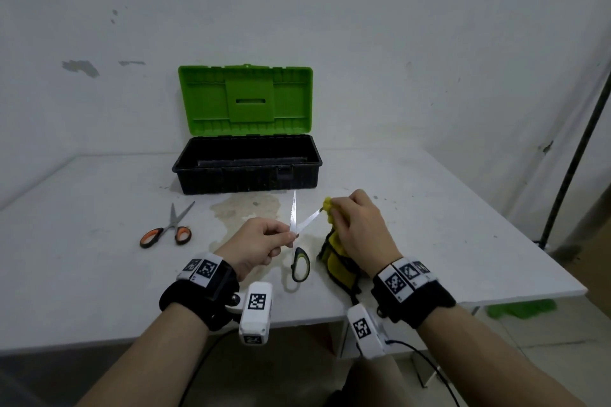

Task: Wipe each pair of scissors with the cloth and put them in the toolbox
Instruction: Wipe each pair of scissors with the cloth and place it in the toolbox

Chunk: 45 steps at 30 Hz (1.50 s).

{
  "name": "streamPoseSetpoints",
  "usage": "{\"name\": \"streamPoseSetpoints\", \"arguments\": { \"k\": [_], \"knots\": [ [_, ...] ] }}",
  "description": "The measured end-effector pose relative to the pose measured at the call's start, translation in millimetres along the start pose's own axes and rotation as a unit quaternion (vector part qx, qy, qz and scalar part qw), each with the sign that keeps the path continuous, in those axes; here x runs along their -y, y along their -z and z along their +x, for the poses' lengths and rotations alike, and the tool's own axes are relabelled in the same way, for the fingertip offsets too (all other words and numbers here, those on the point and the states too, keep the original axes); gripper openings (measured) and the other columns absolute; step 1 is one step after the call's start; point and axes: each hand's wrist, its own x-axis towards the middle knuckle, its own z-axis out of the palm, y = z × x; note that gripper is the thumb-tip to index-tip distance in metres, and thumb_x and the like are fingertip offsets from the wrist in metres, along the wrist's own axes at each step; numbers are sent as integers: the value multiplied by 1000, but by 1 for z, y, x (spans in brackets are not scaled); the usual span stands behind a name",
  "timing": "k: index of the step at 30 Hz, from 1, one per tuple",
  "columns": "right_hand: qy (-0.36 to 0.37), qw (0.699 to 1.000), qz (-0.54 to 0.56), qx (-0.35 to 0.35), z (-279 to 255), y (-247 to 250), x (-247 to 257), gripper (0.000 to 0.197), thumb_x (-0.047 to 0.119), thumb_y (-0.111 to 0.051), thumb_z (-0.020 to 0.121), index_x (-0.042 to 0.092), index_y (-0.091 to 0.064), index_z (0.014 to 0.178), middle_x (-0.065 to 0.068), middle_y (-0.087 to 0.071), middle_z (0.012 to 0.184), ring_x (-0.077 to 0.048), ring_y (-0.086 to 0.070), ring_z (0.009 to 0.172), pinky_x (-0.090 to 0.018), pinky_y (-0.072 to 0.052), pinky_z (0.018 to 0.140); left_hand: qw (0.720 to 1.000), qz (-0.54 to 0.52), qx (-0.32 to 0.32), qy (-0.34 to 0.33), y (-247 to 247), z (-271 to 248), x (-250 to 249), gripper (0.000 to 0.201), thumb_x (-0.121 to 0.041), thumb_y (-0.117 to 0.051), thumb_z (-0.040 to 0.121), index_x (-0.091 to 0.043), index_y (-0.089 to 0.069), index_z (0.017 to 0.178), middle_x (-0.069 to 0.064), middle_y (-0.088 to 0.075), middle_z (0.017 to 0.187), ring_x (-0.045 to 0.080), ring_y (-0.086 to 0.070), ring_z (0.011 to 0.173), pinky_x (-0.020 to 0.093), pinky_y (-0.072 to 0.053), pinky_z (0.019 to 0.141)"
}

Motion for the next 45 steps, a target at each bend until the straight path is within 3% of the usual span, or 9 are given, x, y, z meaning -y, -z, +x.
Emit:
{"name": "streamPoseSetpoints", "arguments": {
  "k": [5, 13, 17, 23, 27, 31, 39, 42, 45],
  "knots": [
    [117, 990, 4, 76, -27, -10, 20, 20, 29, -51, 99, 22, -65, 112, 3, -48, 95, -15, -52, 69, -35, -51, 58, 999, -28, 15, 7, -2, 0, -2, 13, -10, -66, 93, 3, -68, 97, 6, -65, 78, 9, -39, 52, 15, -27, 39],
    [-23, 1000, 13, 1, -2, 1, -7, 19, 27, -55, 97, 16, -71, 100, 1, -47, 87, -18, -54, 69, -39, -52, 69, 1000, 10, 27, 7, 4, -2, 0, 13, -11, -67, 92, 0, -72, 95, 1, -67, 75, 6, -43, 52, 15, -31, 42],
    [-13, 1000, 23, 7, 0, 15, -2, 21, 26, -56, 97, 16, -70, 108, 1, -50, 91, -16, -55, 76, -32, -51, 73, 998, 49, 25, 17, 8, -3, 2, 14, -13, -74, 86, -4, -73, 97, 7, -73, 80, 9, -52, 53, 19, -41, 50],
    [86, 989, -14, 122, -10, 15, 29, 23, 31, -56, 96, 20, -69, 113, 2, -52, 96, -15, -56, 76, -31, -51, 69, 999, -12, 23, 38, 7, -3, 3, 15, -7, -79, 80, -2, -72, 91, 14, -74, 85, 24, -71, 78, 34, -60, 77],
    [121, 976, -43, 178, -12, 3, 32, 23, 28, -58, 95, 19, -67, 115, 2, -56, 103, -17, -59, 86, -30, -51, 75, 998, -37, 31, 48, 5, -4, 0, 13, -2, -75, 83, 2, -72, 96, 15, -73, 88, 22, -73, 79, 29, -60, 74],
    [132, 970, -54, 198, -13, -3, 31, 21, 27, -57, 96, 21, -70, 111, 3, -55, 101, -16, -59, 82, -27, -50, 70, 998, -21, 35, 45, 7, -4, 1, 16, -1, -72, 86, 3, -72, 101, 13, -73, 88, 17, -73, 78, 25, -59, 72],
    [73, 978, -72, 180, -1, -10, 26, 21, 29, -54, 97, 19, -72, 102, -1, -55, 98, -21, -60, 82, -34, -51, 72, 999, -1, 32, 43, 6, -8, 7, 13, 1, -73, 84, 4, -71, 96, 14, -69, 85, 18, -70, 75, 26, -59, 70],
    [-6, 991, -57, 119, 10, -7, 16, 20, 25, -54, 97, 17, -72, 98, 0, -53, 94, -17, -58, 78, -28, -47, 68, 998, -19, 38, 52, 6, -11, 9, 17, 3, -72, 84, 6, -70, 100, 22, -72, 92, 26, -73, 81, 28, -59, 72],
    [9, 993, -15, 117, 6, 0, 20, 19, 26, -54, 97, 19, -71, 100, 3, -54, 95, -8, -53, 75, -21, -44, 66, 997, -41, 29, 55, 7, -13, 8, 19, 3, -70, 86, 7, -68, 104, 25, -72, 97, 28, -74, 83, 28, -60, 72]
  ]
}}
